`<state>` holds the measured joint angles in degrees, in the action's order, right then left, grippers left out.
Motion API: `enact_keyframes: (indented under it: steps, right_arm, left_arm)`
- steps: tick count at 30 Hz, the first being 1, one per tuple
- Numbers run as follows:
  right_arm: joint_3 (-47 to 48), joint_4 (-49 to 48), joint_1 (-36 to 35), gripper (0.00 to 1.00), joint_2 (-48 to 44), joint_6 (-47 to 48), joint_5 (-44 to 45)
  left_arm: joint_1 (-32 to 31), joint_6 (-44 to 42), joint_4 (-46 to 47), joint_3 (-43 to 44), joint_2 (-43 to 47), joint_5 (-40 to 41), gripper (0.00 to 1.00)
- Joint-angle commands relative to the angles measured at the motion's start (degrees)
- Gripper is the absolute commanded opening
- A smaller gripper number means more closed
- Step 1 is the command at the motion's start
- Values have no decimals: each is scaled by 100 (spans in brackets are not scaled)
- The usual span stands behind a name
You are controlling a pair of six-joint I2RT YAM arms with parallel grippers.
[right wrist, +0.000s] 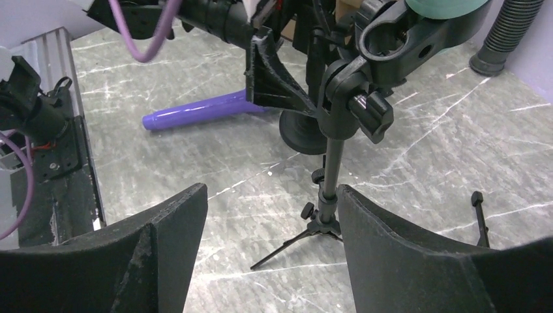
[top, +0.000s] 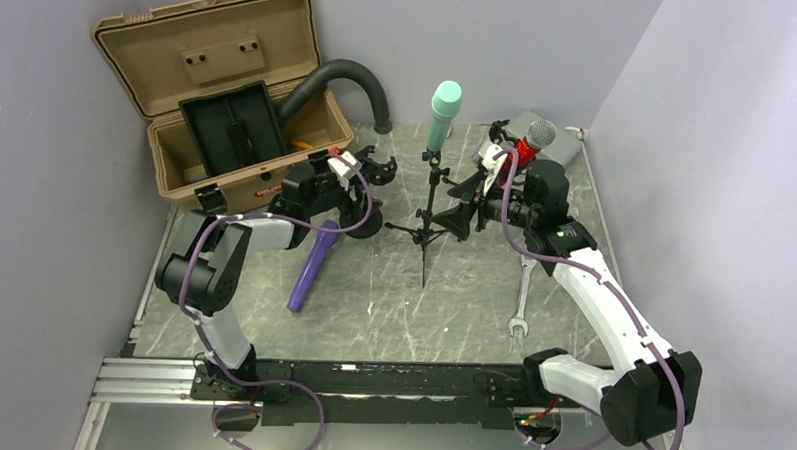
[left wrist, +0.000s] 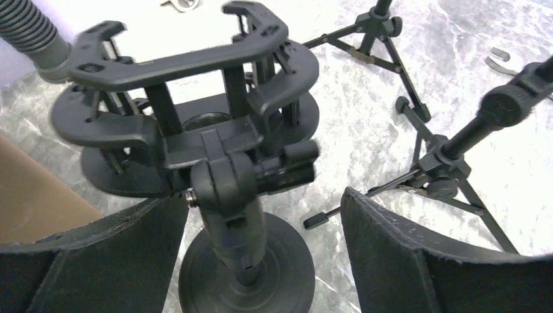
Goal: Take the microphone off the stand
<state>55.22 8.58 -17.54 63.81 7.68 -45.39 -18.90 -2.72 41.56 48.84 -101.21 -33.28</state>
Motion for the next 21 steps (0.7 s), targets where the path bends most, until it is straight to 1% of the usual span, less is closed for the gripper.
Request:
enact_keyframes:
  steps: [1, 2, 5, 8, 14, 18, 21]
  right_arm:
    - [-162, -655, 31, 74, 67, -39, 41]
    - [-207, -722, 31, 74, 93, -41, 32]
    - [-368, -1007, 25, 72, 184, -92, 59]
    - [-522, -1464, 29, 69, 309, -241, 116]
    - [-663, -2217, 27, 64, 712, -538, 85]
    - [-737, -2655, 28, 61, 946, -652, 120]
    - [-796, -2955, 22, 57, 1094, -723, 212]
  left_arm:
    - [77, -165, 156, -71, 596, -41, 96]
    - [86, -174, 113, -108, 727, -59, 99]
    - [127, -218, -161, -217, 1266, -143, 99]
    - [132, -519, -834, -220, 1852, -152, 99]
    - [167, -1128, -2230, -88, 2915, 160, 99]
    - [189, -1129, -3129, 157, 3440, 391, 99]
    - [191, -1064, -3662, 409, 3654, 398, 99]
